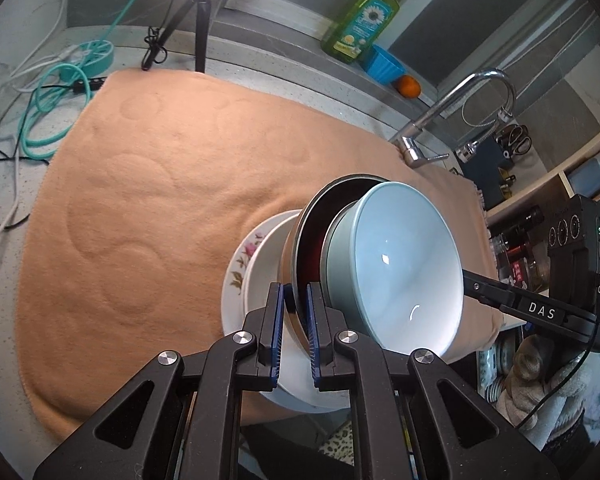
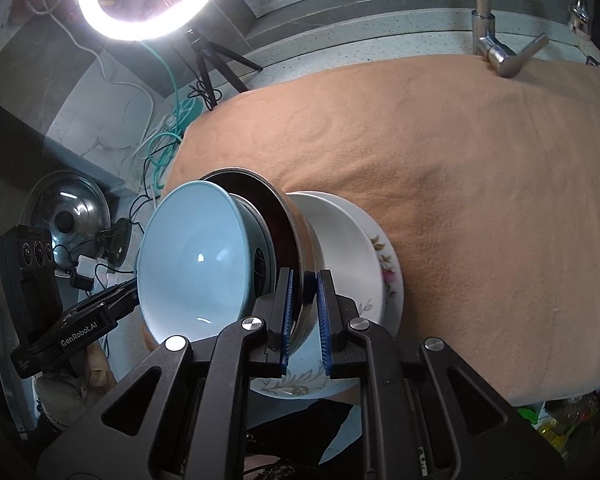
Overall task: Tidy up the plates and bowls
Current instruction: 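Carry the nested bowl stack over the white plate stack and lower it on, then open both grippers and pull them back from the stacked dishes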
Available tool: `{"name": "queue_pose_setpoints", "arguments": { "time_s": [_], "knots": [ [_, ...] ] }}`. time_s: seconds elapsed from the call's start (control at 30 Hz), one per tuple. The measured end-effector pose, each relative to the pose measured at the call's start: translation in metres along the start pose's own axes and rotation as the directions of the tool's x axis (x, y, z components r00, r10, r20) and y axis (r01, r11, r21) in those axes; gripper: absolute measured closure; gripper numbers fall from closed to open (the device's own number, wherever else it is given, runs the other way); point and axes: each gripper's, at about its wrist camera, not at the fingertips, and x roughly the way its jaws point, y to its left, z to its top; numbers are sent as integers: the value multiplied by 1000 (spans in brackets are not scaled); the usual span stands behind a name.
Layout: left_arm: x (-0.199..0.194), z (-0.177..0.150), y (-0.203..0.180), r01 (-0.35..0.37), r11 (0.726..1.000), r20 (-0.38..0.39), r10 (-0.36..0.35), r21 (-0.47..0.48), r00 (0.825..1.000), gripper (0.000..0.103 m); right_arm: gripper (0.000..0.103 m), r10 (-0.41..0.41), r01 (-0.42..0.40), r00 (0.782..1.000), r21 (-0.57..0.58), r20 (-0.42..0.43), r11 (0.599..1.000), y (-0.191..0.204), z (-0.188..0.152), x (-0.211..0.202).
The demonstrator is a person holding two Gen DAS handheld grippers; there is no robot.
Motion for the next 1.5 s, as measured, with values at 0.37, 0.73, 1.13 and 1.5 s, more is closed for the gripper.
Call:
{"name": "queue_pose_setpoints", "arguments": {
  "time_s": [0.37,0.73,1.13,1.5],
  "knots": [
    [9,-2,-7,1,1000,-28,-1,7,1000,94,91,-9,10,1000,22,-11,1000,-10,-7,2],
    [16,-3,-7,-3,1000,-47,3,5,999,94,91,-16,17,999,32,-30,999,-14,-12,9],
    [17,-2,-7,-9,1000,-49,9,3,999,94,91,-10,11,999,33,-31,999,-14,-12,10],
    [16,-2,-8,-18,1000,-40,19,14,999,93,91,-47,47,999,-14,9,999,-8,-11,1]
  ]
}}
